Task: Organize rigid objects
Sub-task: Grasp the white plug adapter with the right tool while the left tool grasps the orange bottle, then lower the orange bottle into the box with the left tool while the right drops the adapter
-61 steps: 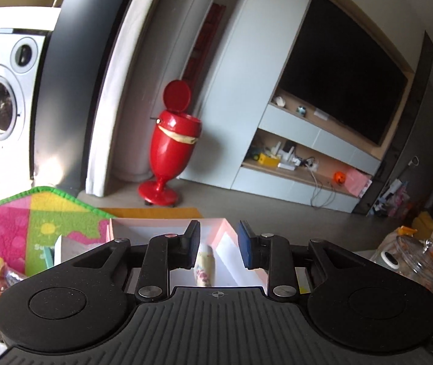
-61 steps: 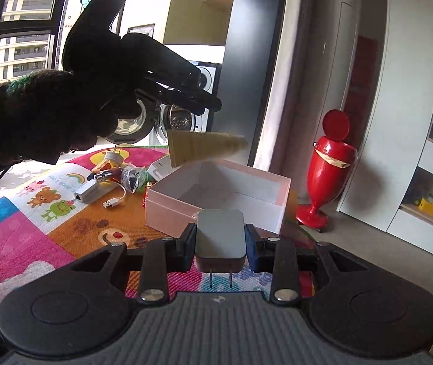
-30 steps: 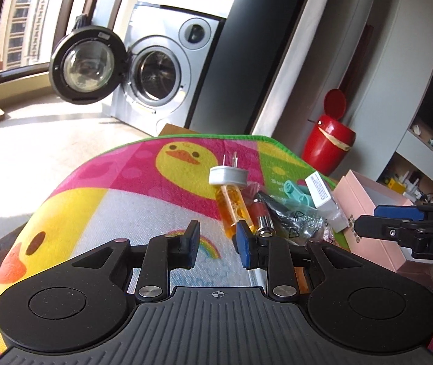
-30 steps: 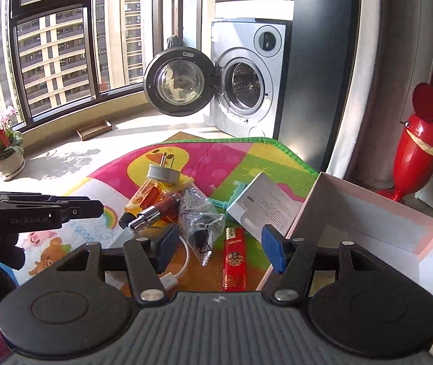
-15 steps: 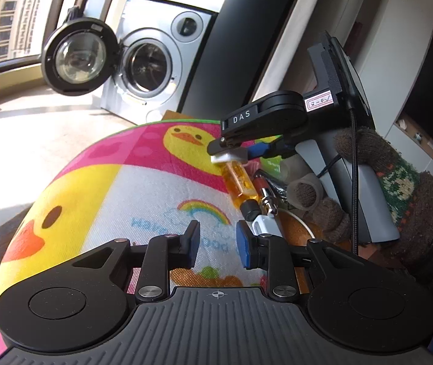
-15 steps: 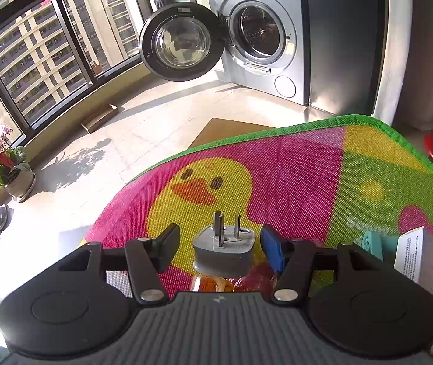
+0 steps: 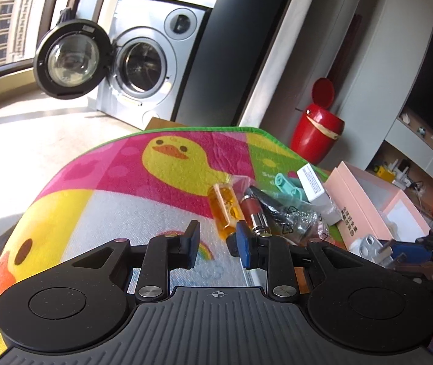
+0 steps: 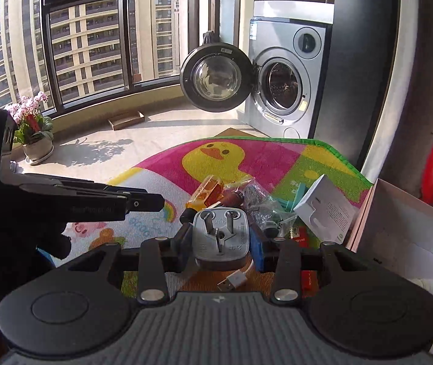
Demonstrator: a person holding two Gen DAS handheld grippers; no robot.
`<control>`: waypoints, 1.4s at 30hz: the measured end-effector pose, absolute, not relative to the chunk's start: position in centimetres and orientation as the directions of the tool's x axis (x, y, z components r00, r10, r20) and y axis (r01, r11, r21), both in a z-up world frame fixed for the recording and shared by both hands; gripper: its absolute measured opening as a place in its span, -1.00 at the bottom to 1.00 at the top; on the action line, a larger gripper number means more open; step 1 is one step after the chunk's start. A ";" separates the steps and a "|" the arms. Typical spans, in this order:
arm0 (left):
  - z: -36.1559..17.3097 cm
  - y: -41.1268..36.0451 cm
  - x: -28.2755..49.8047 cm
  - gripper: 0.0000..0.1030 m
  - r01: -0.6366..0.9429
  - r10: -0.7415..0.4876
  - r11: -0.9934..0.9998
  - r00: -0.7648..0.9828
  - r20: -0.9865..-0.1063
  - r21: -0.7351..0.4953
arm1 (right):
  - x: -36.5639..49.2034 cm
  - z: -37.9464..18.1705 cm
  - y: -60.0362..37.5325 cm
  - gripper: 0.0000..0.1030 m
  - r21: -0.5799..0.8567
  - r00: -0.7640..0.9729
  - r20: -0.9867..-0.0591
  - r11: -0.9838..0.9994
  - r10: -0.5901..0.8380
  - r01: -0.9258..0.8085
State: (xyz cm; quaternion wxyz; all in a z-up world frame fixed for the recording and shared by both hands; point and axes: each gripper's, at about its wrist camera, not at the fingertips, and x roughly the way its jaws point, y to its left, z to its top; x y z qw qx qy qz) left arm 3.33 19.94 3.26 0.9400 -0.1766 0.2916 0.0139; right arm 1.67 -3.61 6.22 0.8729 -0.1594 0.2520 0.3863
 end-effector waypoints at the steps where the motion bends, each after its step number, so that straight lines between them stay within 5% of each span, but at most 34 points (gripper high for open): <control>1: 3.2 19.8 4.4 -0.44 -0.133 -0.080 0.935 0.824 -0.561 -0.329 | 1.0 5.7 -4.8 -0.25 -0.084 0.583 -0.566 0.663 0.583 -0.744; 8: 2.0 18.8 9.6 -0.23 -0.179 -0.049 0.938 0.779 -0.625 -0.298 | -1.4 2.8 -9.9 -0.25 -0.078 0.617 -0.569 0.712 0.543 -0.698; 14: 1.4 17.8 8.2 -0.36 -0.143 -0.065 0.954 0.760 -0.646 -0.265 | -2.1 0.9 -11.6 -0.20 -0.130 0.661 -0.567 0.739 0.491 -0.661; 21: 1.8 16.1 3.2 -0.39 -0.054 -0.078 0.983 0.747 -0.660 -0.178 | -1.8 0.1 -11.9 0.20 -0.113 0.675 -0.567 0.767 0.472 -0.632; 27: 2.2 15.3 -0.2 -0.39 -0.022 -0.094 0.987 0.726 -0.681 -0.160 | -1.1 -0.2 -12.0 0.34 -0.090 0.677 -0.571 0.784 0.465 -0.615; 42: 1.3 15.2 2.8 -0.36 -0.063 -0.049 0.987 0.756 -0.653 -0.146 | -1.0 -0.4 -12.0 0.40 -0.062 0.673 -0.571 0.792 0.471 -0.607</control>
